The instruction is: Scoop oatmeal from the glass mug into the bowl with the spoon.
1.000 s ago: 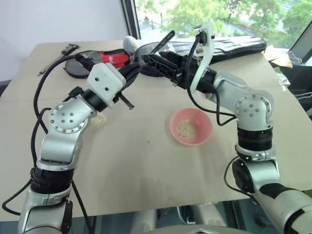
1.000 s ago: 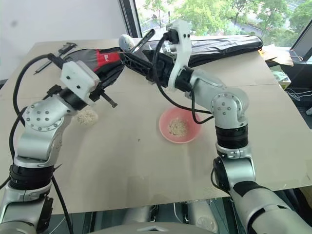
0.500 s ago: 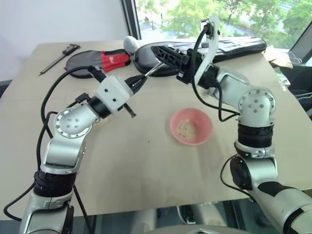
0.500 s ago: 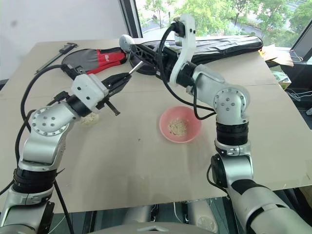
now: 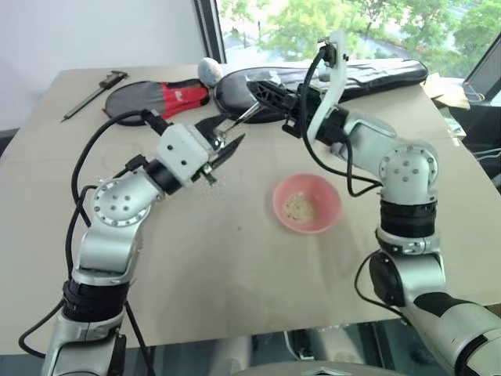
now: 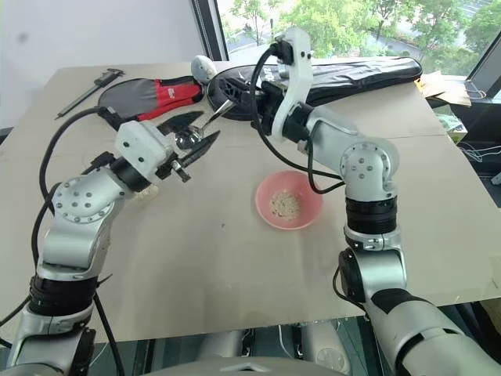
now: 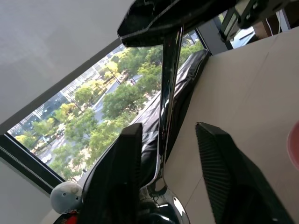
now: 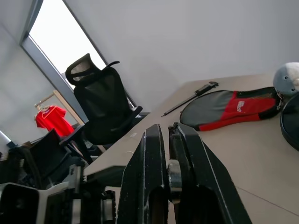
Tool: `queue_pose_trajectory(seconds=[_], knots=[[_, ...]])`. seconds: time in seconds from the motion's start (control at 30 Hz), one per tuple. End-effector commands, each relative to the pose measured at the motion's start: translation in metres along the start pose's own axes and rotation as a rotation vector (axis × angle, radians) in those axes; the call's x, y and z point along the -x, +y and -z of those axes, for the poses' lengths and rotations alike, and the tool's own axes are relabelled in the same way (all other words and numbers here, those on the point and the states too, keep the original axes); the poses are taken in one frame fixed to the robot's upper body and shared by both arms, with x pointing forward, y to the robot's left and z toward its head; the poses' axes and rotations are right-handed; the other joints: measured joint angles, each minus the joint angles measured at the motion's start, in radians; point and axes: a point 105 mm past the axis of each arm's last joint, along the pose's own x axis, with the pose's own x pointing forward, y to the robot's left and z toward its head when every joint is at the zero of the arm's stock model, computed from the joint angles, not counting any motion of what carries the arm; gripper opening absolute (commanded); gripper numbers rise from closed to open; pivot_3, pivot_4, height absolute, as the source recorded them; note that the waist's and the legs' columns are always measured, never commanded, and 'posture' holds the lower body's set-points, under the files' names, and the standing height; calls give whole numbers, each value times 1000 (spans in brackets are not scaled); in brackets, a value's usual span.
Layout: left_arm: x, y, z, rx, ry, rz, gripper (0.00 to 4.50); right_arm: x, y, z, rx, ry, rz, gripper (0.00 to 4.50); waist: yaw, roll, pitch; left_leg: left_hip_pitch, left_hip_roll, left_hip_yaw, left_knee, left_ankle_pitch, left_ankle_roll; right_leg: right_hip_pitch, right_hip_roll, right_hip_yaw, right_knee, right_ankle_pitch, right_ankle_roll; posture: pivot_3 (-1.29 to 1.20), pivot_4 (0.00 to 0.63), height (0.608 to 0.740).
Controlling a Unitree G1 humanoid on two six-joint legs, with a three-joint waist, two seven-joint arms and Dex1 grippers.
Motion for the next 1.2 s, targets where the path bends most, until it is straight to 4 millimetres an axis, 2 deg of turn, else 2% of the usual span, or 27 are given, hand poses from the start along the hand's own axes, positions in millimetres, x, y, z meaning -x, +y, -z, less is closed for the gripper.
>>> queue_pose_trajectory(seconds=[0.03,0.17,0.23,0.3,0.47,0.63,0.73,0.8,0.9,1.2], knots=[[13,27,-34,-56,-66,-190,3113,9,-21,-16,16,-60,107,0,1,0,0,0,0,0,0,0,0,0,0,0,0,0,0,0,150,740],[34,43,-38,-58,-27,-382,3113,21,-51,-23,-25,-90,240,0,0,0,0,-1,0,0,0,0,0,0,0,0,0,1,1,0,150,740],[69,58,-33,-76,40,-596,3113,29,-67,-28,-54,-111,312,0,-2,0,0,-1,0,0,0,0,0,0,0,0,0,1,1,0,150,740],[99,63,-26,-54,106,-759,3113,34,-79,-30,-51,-112,359,0,-2,0,0,-1,0,2,-1,0,0,0,0,2,0,1,1,0,150,740],[155,48,12,81,297,-964,3113,39,-95,-37,-46,-125,419,0,1,1,0,-2,0,2,-1,0,0,-2,0,2,-2,1,1,0,150,740],[189,38,52,159,453,-1008,3113,38,-94,-42,-33,-135,414,0,12,1,0,-1,0,2,0,-1,3,-2,0,1,0,1,1,0,150,740],[197,33,76,204,516,-974,3113,38,-93,-43,-30,-140,420,0,12,1,-1,1,0,2,0,0,4,-1,0,1,1,1,1,0,150,740],[199,33,85,204,539,-954,3113,38,-93,-43,-31,-143,424,0,12,1,-1,2,0,2,0,0,4,-1,-1,1,1,1,1,0,150,740],[200,32,111,264,595,-915,3113,41,-93,-44,-31,-154,434,0,13,1,-1,1,0,2,0,0,4,-1,-1,1,0,1,1,0,150,740],[180,36,130,253,580,-768,3113,48,-91,-40,-43,-167,465,0,8,1,-1,-3,0,2,-1,0,3,-3,-2,1,-2,1,2,0,150,740]])
